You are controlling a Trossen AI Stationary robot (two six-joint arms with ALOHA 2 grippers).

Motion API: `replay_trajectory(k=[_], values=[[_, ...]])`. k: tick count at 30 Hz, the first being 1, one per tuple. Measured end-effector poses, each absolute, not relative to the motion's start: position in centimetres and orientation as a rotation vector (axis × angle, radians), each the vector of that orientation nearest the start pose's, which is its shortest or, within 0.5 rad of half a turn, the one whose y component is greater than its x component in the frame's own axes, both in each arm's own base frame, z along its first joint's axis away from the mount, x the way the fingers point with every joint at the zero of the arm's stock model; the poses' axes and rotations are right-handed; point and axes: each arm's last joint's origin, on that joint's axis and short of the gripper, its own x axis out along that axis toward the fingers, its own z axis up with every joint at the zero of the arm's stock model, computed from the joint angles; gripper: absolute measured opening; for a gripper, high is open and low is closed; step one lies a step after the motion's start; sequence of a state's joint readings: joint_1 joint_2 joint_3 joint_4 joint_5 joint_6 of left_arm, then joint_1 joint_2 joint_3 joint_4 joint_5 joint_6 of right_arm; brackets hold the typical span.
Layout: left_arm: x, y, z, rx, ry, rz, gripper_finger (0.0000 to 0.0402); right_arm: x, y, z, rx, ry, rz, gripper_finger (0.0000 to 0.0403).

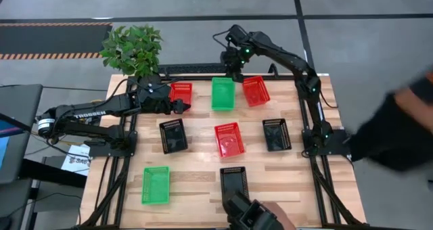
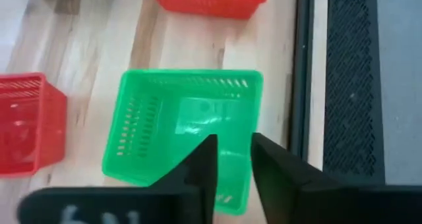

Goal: Stack baskets by color
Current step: Stack the bottom right green bin on the top green bin, then stack the bottom green bin on the stacked green bins

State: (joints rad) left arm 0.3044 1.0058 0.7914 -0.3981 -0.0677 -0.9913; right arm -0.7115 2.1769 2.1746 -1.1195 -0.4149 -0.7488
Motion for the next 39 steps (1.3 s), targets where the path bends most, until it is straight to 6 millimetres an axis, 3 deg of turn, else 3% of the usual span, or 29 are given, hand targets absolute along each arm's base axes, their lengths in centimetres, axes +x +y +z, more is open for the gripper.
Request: replay_trajectory(k=[11,20,30,39], values=[[19.9,6.5,27.7,-1.018,0.384,0.642,0.0297,36.2,-31.0,24.0,0.018,1.05,0.122,0.0008],[19.9,6.5,27.7,-1.018,0.387,0.643,0.0297,36.2,-32.2,21.9,0.084,1.091,0.07,0.0032],[19.9,6.5,27.7,-1.004,0.39,0.654,0.0297,34.8,-30.9,27.9,0.036,1.013,-0.022,0.0031],[19.5,7.4,27.8,-1.039,0.435,0.526,0.0297,31.0,-27.4,35.9,0.096,0.936,-0.127,0.0033]])
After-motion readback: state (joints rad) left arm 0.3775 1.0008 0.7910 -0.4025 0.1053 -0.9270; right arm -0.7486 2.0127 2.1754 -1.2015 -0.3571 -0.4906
